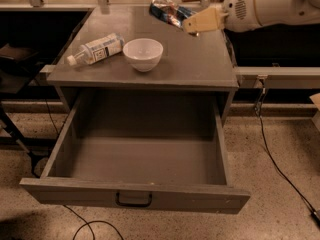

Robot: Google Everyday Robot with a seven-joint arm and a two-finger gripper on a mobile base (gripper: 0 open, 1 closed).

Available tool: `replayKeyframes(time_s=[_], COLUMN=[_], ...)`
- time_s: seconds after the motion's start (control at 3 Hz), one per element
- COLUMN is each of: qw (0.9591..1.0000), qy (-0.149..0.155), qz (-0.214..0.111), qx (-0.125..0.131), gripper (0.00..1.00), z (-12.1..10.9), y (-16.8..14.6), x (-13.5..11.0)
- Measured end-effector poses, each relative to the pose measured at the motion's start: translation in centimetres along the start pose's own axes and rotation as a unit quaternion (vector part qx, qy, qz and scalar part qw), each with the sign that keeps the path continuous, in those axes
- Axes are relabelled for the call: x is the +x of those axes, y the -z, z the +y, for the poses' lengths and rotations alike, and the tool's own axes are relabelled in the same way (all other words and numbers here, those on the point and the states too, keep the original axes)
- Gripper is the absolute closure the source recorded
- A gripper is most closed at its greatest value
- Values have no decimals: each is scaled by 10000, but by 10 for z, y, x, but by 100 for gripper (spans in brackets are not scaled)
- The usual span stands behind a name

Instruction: Place redbull can into top drawer

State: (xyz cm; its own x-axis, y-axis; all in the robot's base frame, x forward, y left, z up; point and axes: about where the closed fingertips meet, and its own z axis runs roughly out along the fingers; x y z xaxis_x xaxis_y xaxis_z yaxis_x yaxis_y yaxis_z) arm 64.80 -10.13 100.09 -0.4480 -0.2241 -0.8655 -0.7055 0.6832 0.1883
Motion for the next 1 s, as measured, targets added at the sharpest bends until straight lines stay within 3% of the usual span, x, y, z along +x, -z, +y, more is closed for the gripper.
replayKeyframes(time_s=[0.33,0.67,1.0], qw=[9998,9985,9944], qy=[156,348,587], qz=[109,408,876], qx=[-47,-88,-124], gripper=[100,100,100], z=[15,27,36], y=[9,11,-3], x=[31,71,112])
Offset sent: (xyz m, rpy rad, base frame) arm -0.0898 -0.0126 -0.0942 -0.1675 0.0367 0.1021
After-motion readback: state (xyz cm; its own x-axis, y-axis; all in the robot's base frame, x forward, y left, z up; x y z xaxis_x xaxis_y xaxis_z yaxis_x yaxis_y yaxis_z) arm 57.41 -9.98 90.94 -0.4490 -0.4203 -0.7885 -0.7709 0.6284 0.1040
